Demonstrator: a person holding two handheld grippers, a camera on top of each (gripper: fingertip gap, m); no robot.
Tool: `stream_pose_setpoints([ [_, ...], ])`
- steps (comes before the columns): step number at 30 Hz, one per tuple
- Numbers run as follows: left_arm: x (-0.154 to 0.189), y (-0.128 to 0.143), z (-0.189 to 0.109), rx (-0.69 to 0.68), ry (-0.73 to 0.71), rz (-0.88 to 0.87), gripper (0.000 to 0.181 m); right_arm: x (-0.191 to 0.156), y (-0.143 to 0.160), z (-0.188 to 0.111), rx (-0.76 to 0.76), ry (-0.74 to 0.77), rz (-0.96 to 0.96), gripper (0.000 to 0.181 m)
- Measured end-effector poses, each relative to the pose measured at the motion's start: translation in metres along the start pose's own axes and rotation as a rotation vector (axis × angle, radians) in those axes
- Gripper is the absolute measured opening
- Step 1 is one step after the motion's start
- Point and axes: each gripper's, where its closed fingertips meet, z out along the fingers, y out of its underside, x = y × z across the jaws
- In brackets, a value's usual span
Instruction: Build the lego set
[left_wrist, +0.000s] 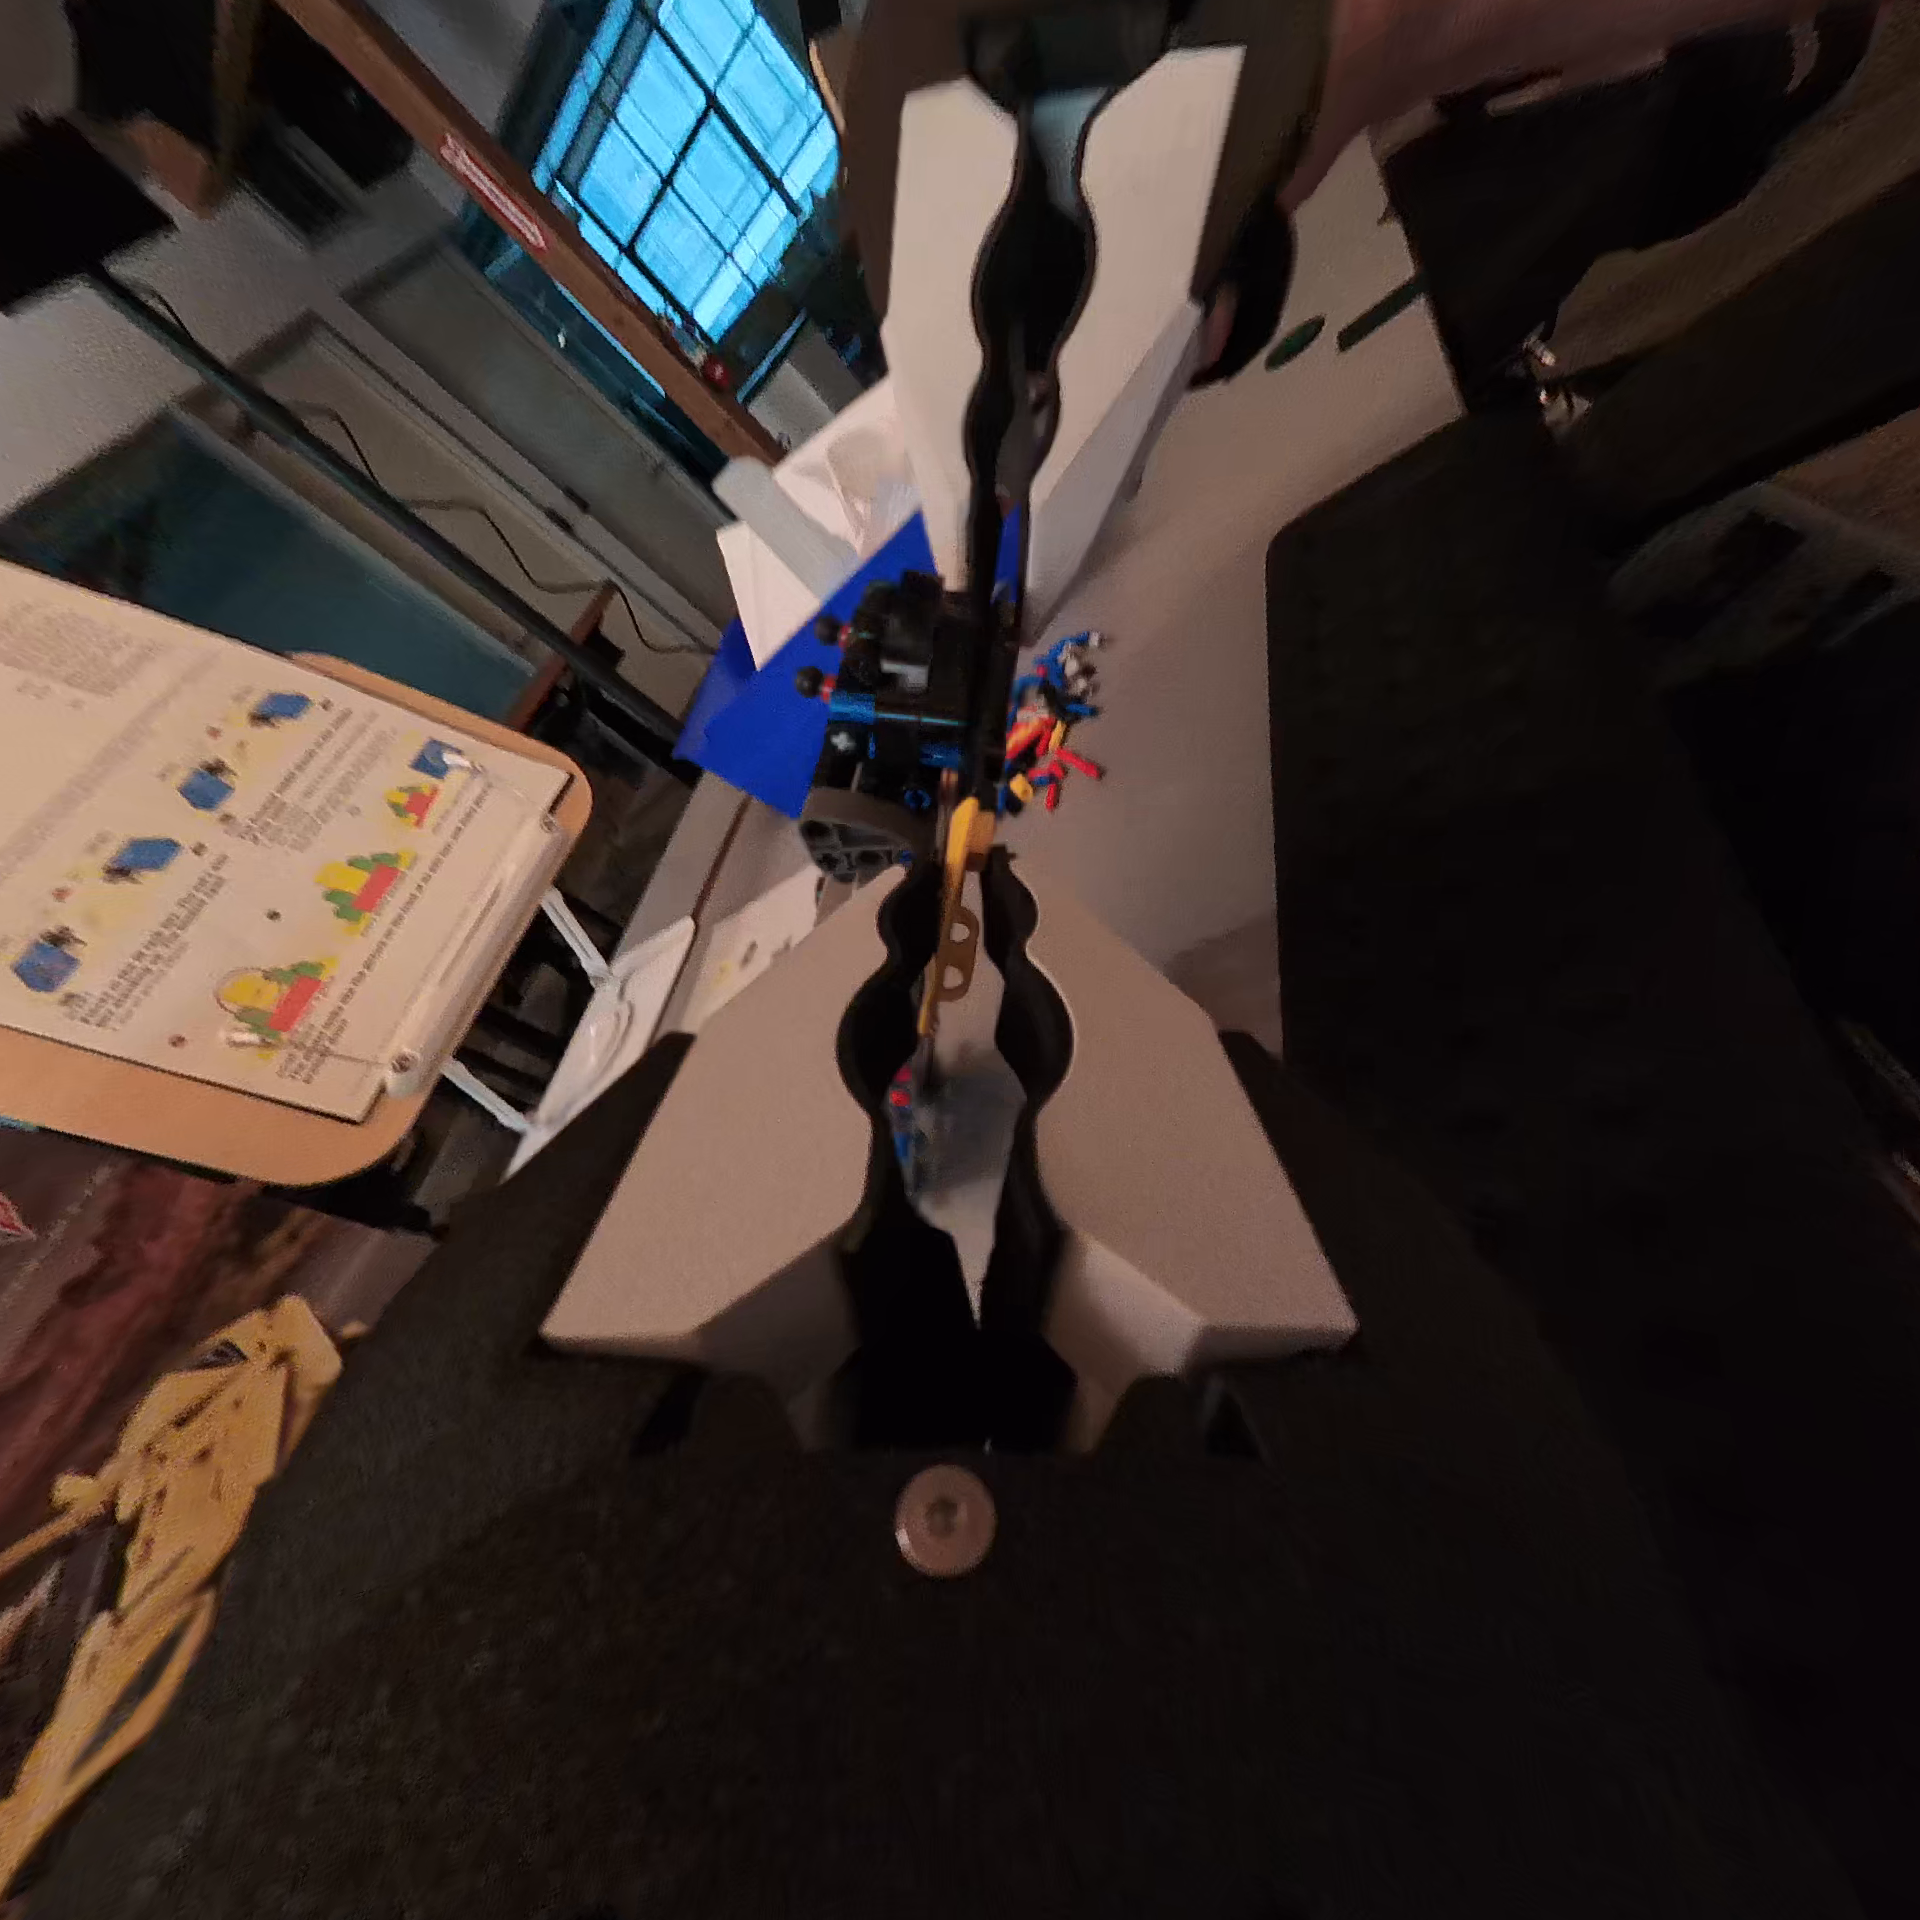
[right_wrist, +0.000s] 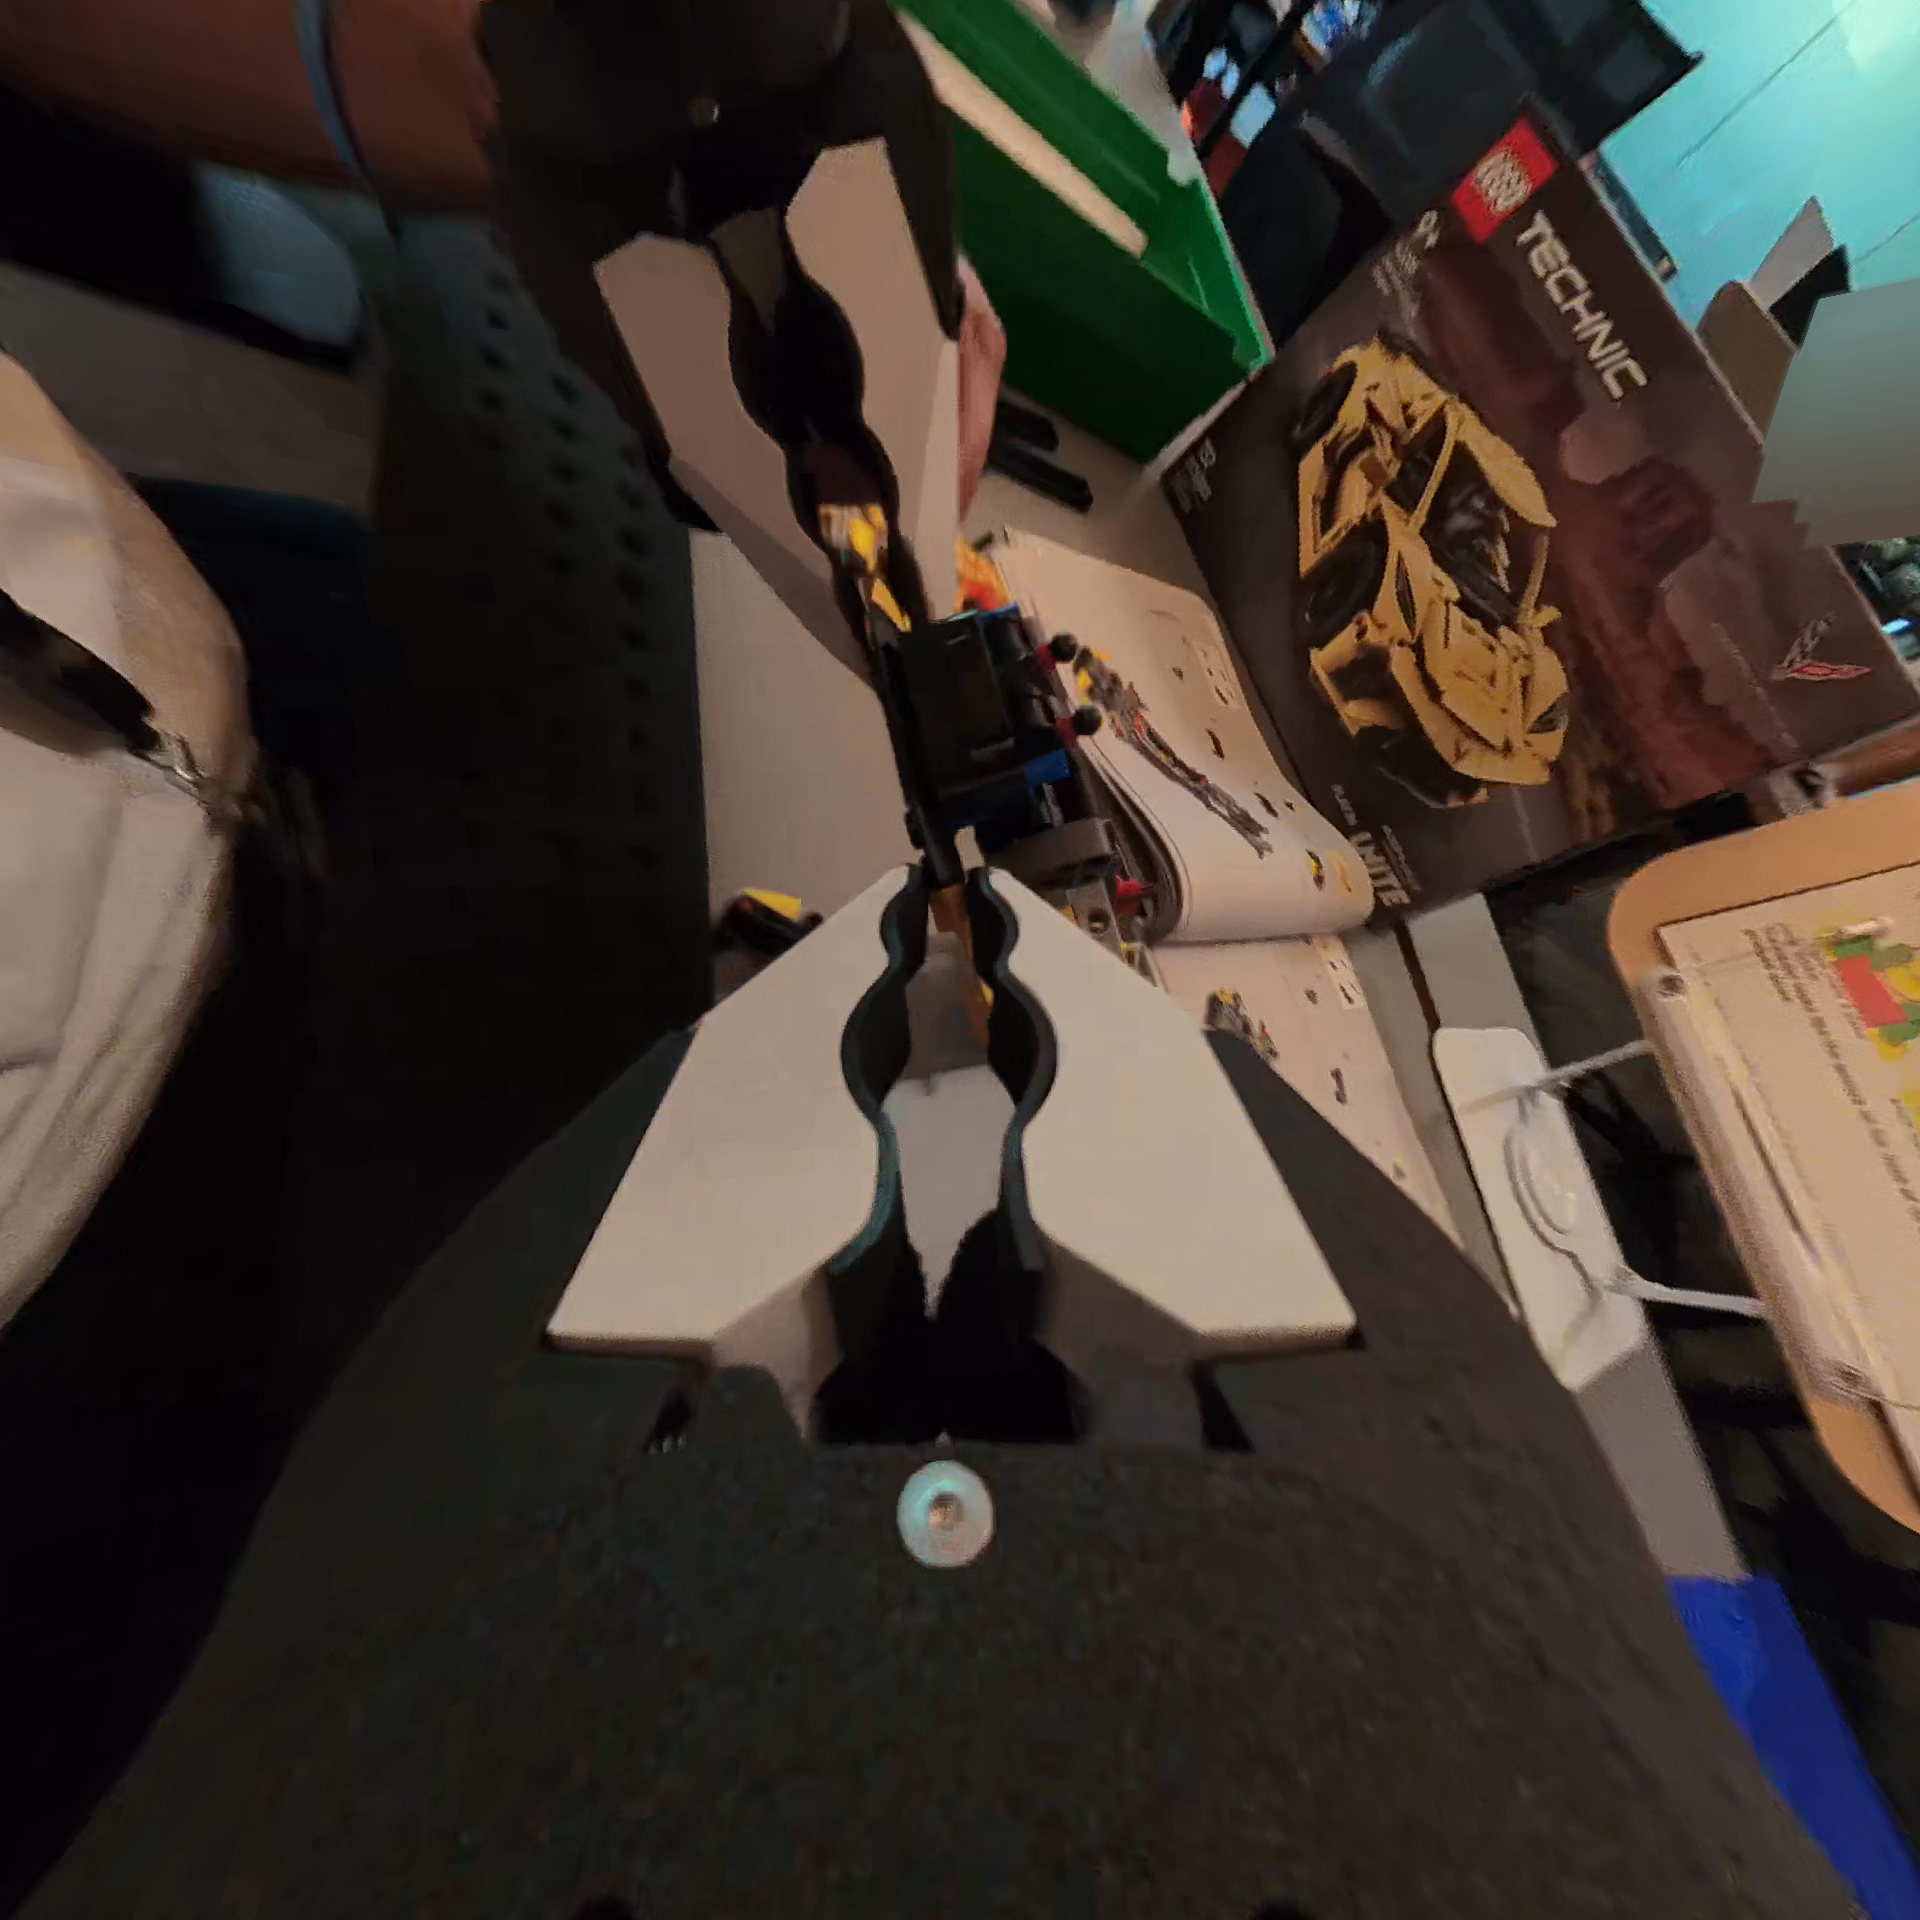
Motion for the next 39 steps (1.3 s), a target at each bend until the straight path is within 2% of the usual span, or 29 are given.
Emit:
stream_pose_setpoints([
  [4,0.003,0.044,0.006,-0.138,0.055,-0.075,0.016,-0.008,0.024,0.025,-0.224,0.095,-0.076,0.007],
  [7,0.011,0.074,-0.003,-0.233,0.146,-0.184,0.022,-0.023,0.025,0.049,-0.234,0.117,-0.061,0.007],
  [9,0.02,0.087,-0.018,-0.278,0.236,-0.341,0.039,-0.033,0.018,0.066,-0.202,0.121,-0.04,0.008],
  [11,0.019,0.092,-0.036,-0.28,0.258,-0.512,0.045,-0.04,0.015,0.085,-0.201,0.126,0.0,0.008],
  [15,0.009,0.089,-0.058,-0.243,0.173,-0.737,0.052,-0.055,0.007,0.122,-0.2,0.09,-0.011,0.009],
  [18,0.012,0.1,-0.063,-0.319,0.116,-0.842,0.057,-0.067,0.007,0.149,-0.25,0.018,-0.041,0.01],
  [22,0.016,0.128,-0.069,-0.474,0.048,-0.94,0.062,-0.079,0.01,0.172,-0.315,-0.069,-0.067,0.01],
  [26,0.02,0.137,-0.067,-0.51,0.067,-1.003,0.058,-0.079,0.008,0.179,-0.331,-0.117,-0.041,0.011],
  [33,0.023,0.145,-0.057,-0.563,0.061,-0.9,0.054,-0.081,0.014,0.177,-0.327,-0.163,0.076,0.011],
  [35,0.026,0.146,-0.054,-0.58,0.065,-0.847,0.045,-0.083,0.011,0.172,-0.293,-0.189,0.129,0.009],
  [39,0.029,0.142,-0.047,-0.578,0.08,-0.809,0.044,-0.085,-0.002,0.154,-0.191,-0.282,0.295,0.023],
])
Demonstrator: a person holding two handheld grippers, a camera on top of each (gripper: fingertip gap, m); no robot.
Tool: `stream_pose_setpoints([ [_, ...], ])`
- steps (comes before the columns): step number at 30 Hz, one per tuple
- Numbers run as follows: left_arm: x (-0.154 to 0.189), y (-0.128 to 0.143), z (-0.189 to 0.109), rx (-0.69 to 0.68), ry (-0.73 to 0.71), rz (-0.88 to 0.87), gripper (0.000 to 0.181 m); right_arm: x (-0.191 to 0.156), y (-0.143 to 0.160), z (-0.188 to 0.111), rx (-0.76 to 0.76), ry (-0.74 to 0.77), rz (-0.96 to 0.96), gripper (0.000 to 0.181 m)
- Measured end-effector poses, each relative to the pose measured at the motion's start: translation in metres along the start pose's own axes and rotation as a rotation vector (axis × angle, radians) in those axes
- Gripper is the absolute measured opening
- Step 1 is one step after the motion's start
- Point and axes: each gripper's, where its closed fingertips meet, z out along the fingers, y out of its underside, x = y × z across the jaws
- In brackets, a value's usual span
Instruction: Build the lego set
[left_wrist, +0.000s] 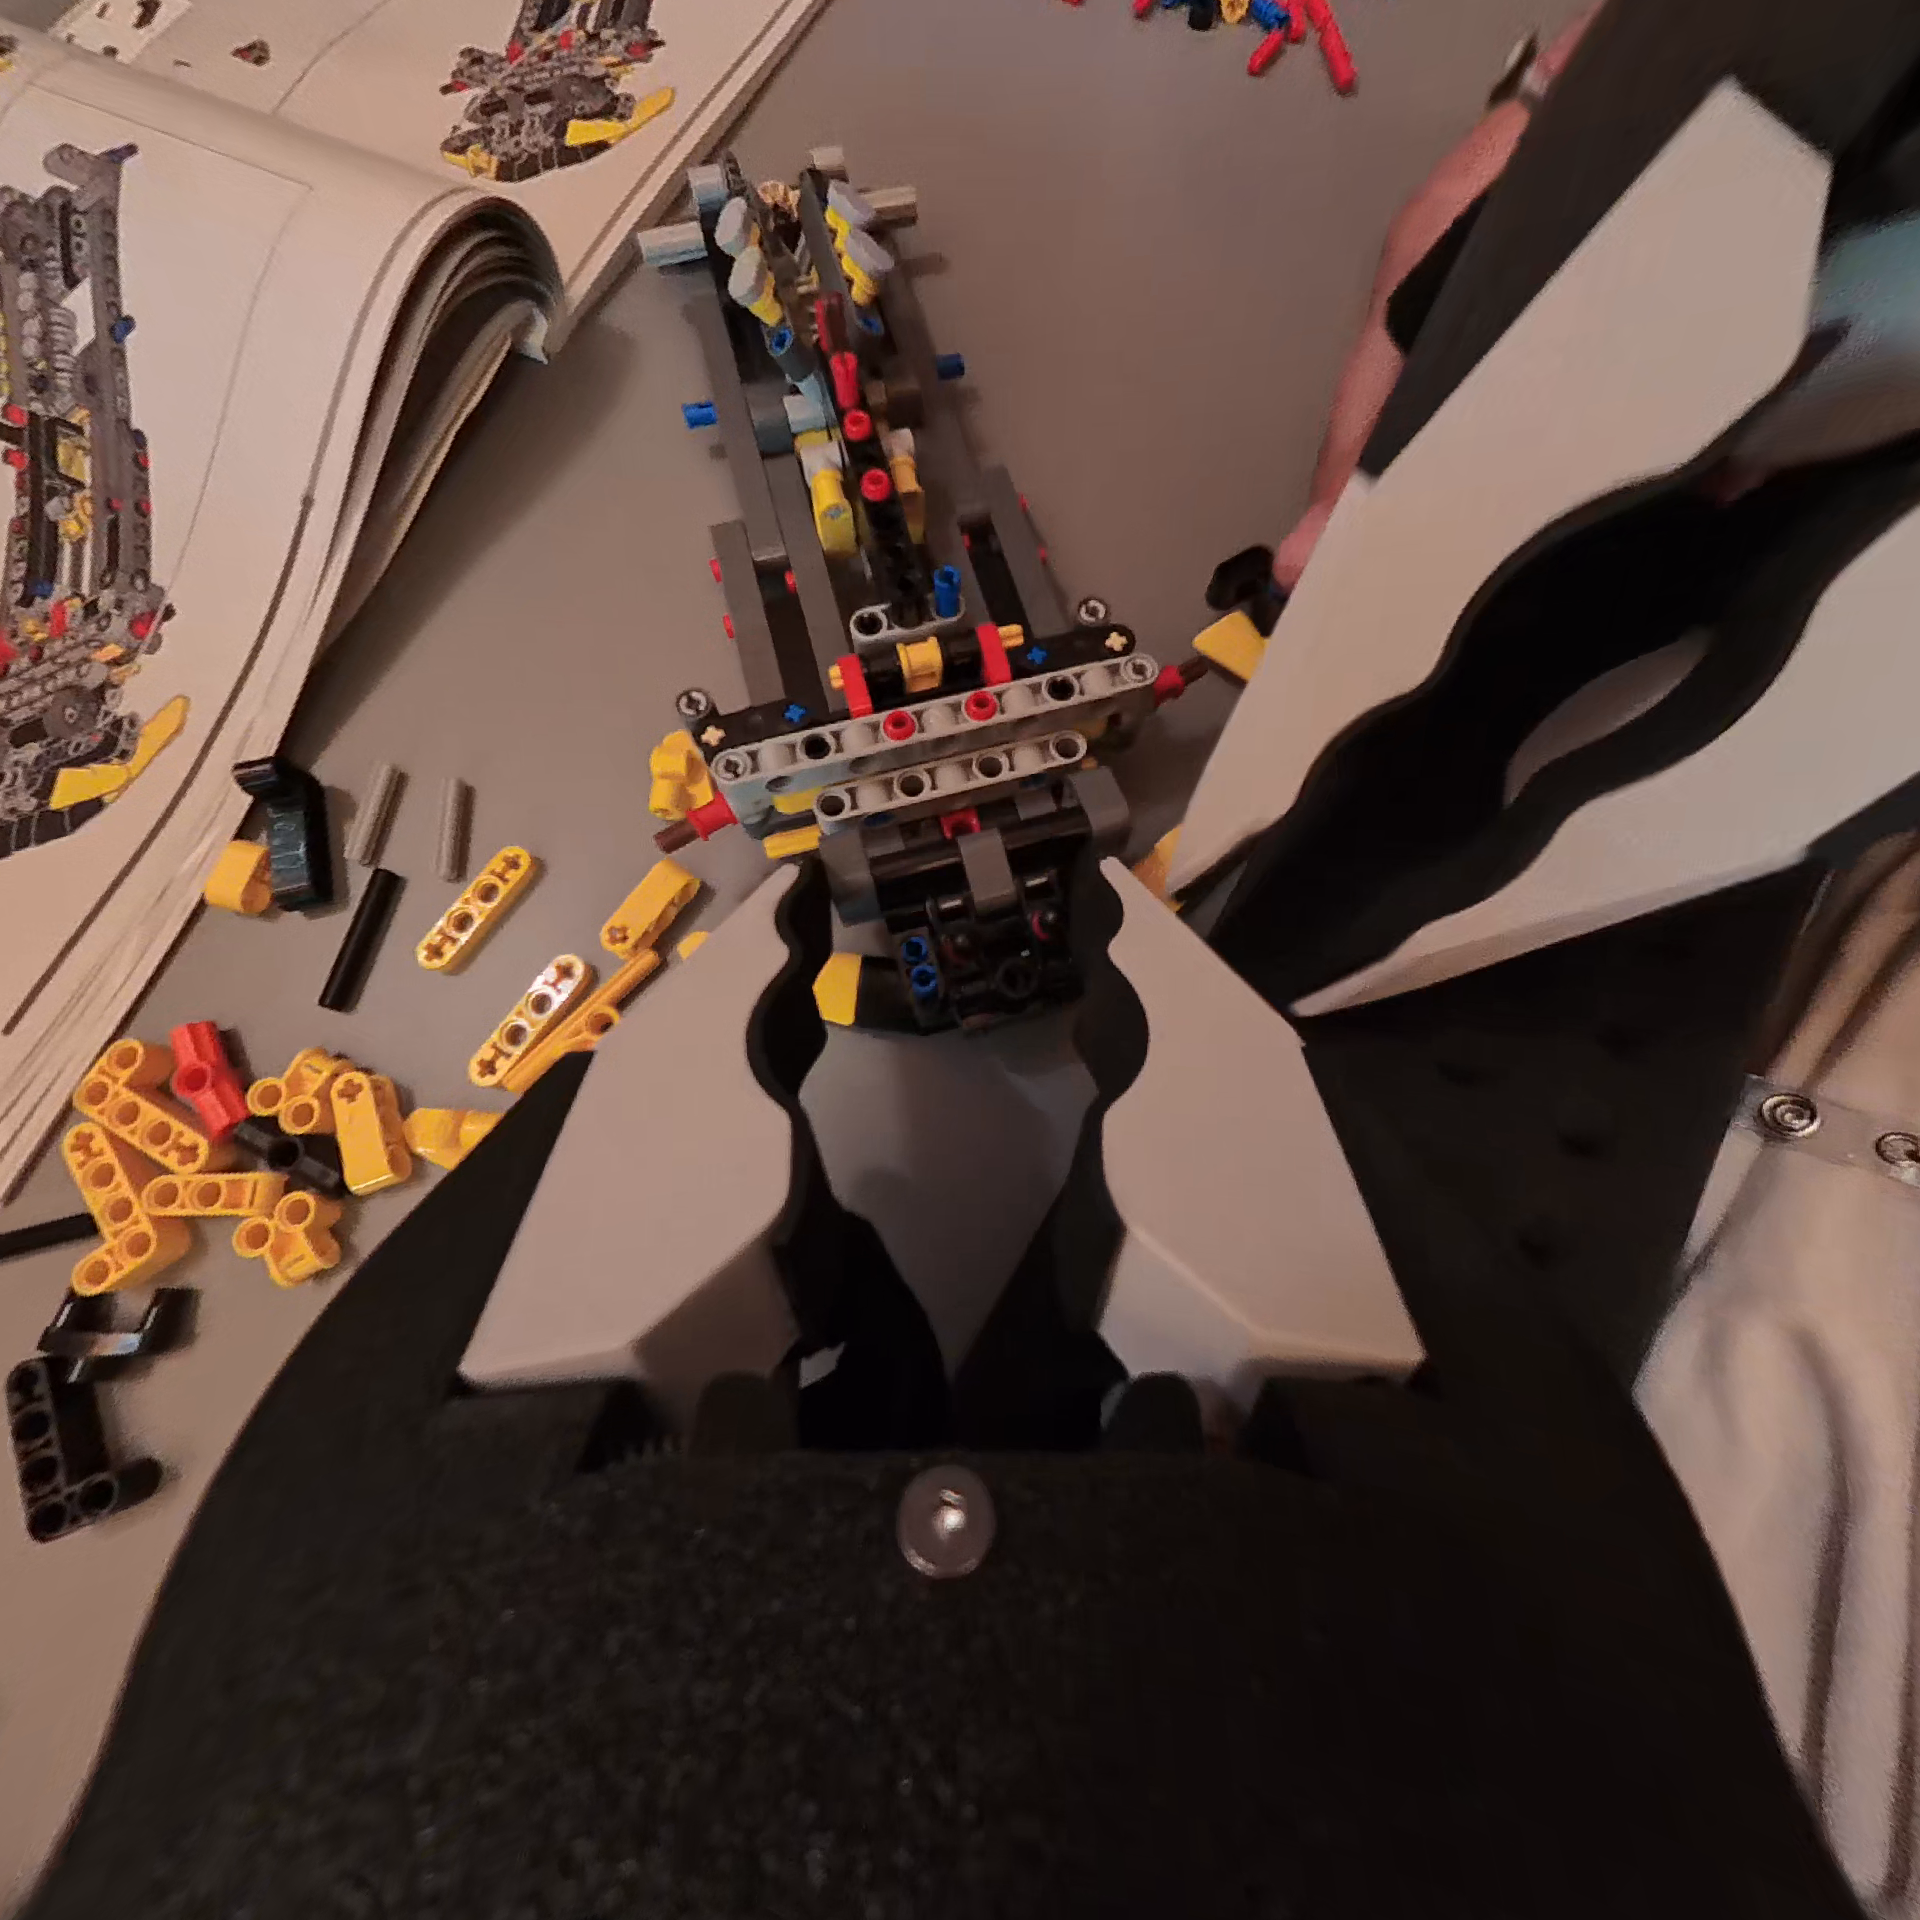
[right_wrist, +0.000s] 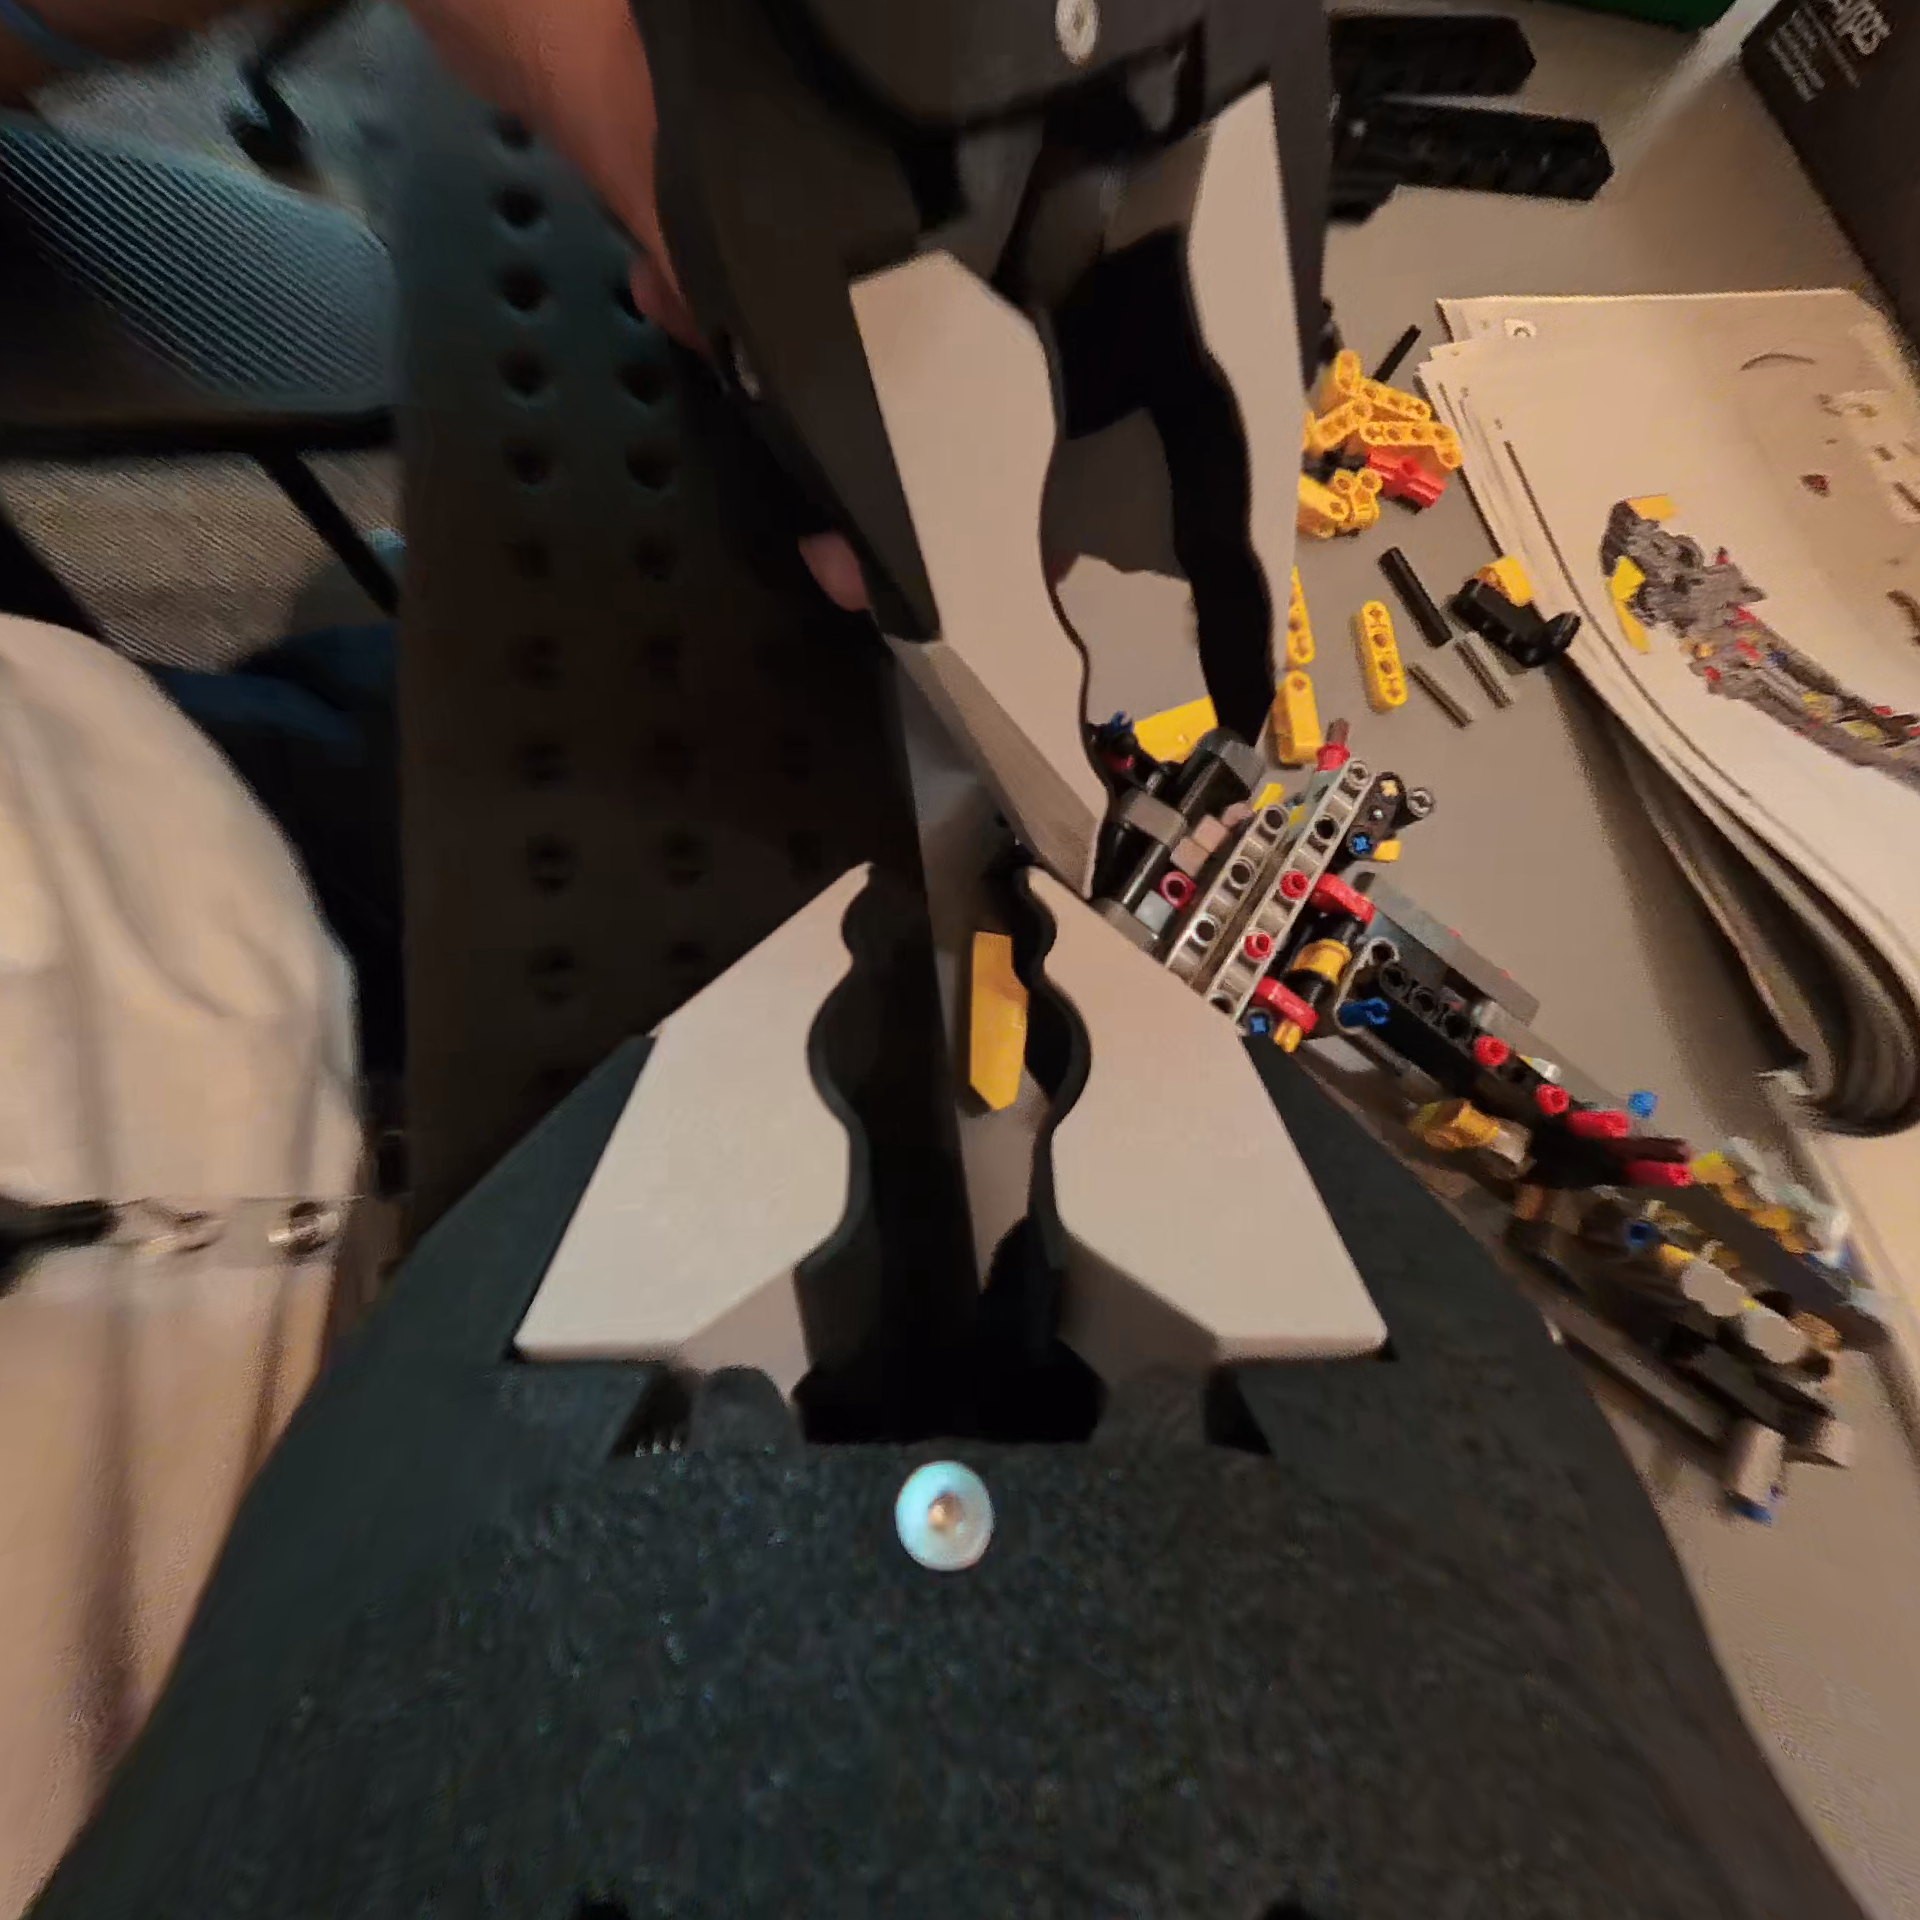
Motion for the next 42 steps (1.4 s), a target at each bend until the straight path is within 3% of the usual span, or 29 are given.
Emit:
stream_pose_setpoints([
  [3,-0.002,-0.001,-0.001,0.008,0.016,-0.015,0.046,0.027,-0.014,-0.022,0.111,-0.009,0.089,0.023],
  [6,-0.025,-0.011,-0.014,0.083,0.005,-0.061,0.048,0.096,-0.02,-0.039,0.164,0.102,0.133,0.022],
  [8,-0.058,-0.02,-0.025,0.142,-0.042,-0.142,0.05,0.142,-0.012,-0.035,0.12,0.149,0.138,0.027],
  [11,-0.119,-0.02,-0.033,0.15,-0.184,-0.209,0.06,0.196,0.011,-0.008,-0.037,0.141,0.18,0.049],
  [14,-0.171,-0.007,-0.024,0.061,-0.3,-0.245,0.075,0.225,0.018,0.012,-0.078,0.11,0.255,0.065],
  [18,-0.193,-0.005,0.005,-0.023,-0.269,-0.283,0.088,0.24,0.029,0.018,-0.051,0.072,0.409,0.096],
  [20,-0.2,-0.006,0.014,-0.064,-0.265,-0.291,0.094,0.244,0.039,0.015,-0.043,0.058,0.509,0.1],
  [27,-0.192,-0.014,0.049,-0.174,-0.149,-0.287,0.099,0.253,0.051,0.003,0.061,-0.012,0.698,0.098],
  [34,-0.165,-0.053,0.087,-0.187,-0.019,-0.195,0.095,0.265,0.053,0.003,0.1,0.026,0.763,0.078],
  [36,-0.152,-0.07,0.097,-0.153,0.042,-0.17,0.093,0.267,0.061,0.003,0.057,0.044,0.756,0.068],
  [39,-0.144,-0.096,0.1,-0.077,0.089,-0.143,0.088,0.271,0.081,-0.004,-0.009,0.078,0.769,0.038],
  [42,-0.174,-0.112,0.078,0.028,0.007,-0.165,0.087,0.281,0.107,-0.018,-0.053,0.143,0.82,0.02],
])
